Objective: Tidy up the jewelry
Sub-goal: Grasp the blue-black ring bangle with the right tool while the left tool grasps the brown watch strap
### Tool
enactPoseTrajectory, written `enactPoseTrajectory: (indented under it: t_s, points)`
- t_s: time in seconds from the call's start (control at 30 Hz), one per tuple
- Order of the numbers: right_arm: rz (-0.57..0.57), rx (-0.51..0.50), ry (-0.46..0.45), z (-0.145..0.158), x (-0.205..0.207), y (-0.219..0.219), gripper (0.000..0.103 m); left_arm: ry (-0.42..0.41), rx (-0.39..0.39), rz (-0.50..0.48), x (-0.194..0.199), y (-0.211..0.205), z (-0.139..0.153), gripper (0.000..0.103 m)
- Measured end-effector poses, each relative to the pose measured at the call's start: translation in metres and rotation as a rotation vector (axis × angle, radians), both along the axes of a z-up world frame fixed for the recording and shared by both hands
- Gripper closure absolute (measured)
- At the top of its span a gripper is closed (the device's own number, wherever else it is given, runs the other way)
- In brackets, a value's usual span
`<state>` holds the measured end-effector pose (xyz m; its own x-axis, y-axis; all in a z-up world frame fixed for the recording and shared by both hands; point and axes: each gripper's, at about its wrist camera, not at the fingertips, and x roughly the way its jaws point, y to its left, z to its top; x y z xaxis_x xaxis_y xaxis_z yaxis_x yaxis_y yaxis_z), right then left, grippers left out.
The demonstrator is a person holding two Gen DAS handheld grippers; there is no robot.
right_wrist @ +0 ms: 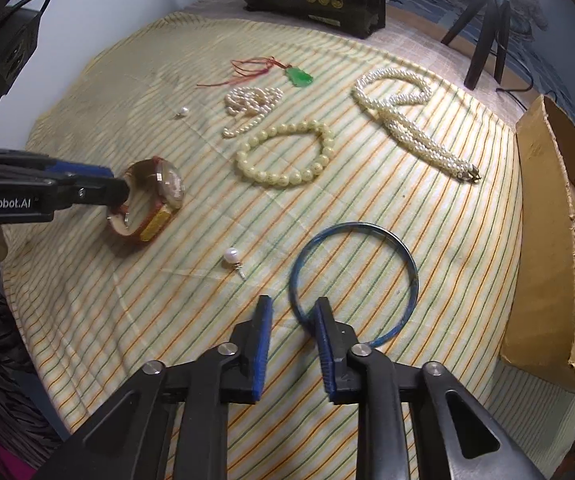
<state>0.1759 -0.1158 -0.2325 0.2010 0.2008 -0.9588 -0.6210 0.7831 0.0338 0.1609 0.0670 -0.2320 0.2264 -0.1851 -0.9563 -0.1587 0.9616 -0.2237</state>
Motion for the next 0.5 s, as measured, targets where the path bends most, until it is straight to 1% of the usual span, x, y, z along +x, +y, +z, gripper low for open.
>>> enactPoseTrajectory:
  t_s: [0.07,0.17,0.2,0.23,0.3,0.33,0.4,0.5]
  points:
    - [0.003,-0.005,-0.003,-0.003,0.002,0.001,0.086,0.010,-0.004,0.006,0.001,0.000,-0.003,0.075]
    - [0.014,-0.020,-0.022,-0.001,-0.001,0.004,0.092,0.013,0.005,0.009,0.003,-0.002,-0.006,0.076]
    - [0.014,-0.027,-0.030,-0.001,-0.002,0.005,0.096,0.013,0.011,0.007,0.004,-0.003,-0.008,0.078]
    - [0.011,-0.027,-0.034,-0.001,-0.001,0.005,0.097,0.013,0.015,0.006,0.004,-0.003,-0.009,0.080]
    - [-0.001,-0.018,-0.033,-0.001,0.001,0.006,0.100,0.007,0.025,0.000,0.005,-0.005,-0.009,0.089]
    - [-0.007,-0.014,-0.034,-0.002,0.003,0.006,0.102,0.006,0.029,-0.001,0.006,-0.005,-0.009,0.091]
    - [-0.022,0.007,-0.028,0.001,0.005,0.003,0.102,0.003,0.028,0.004,0.006,-0.004,-0.009,0.096]
    - [-0.044,0.049,-0.016,0.007,0.009,-0.002,0.102,-0.005,0.029,0.004,0.009,-0.005,-0.007,0.096]
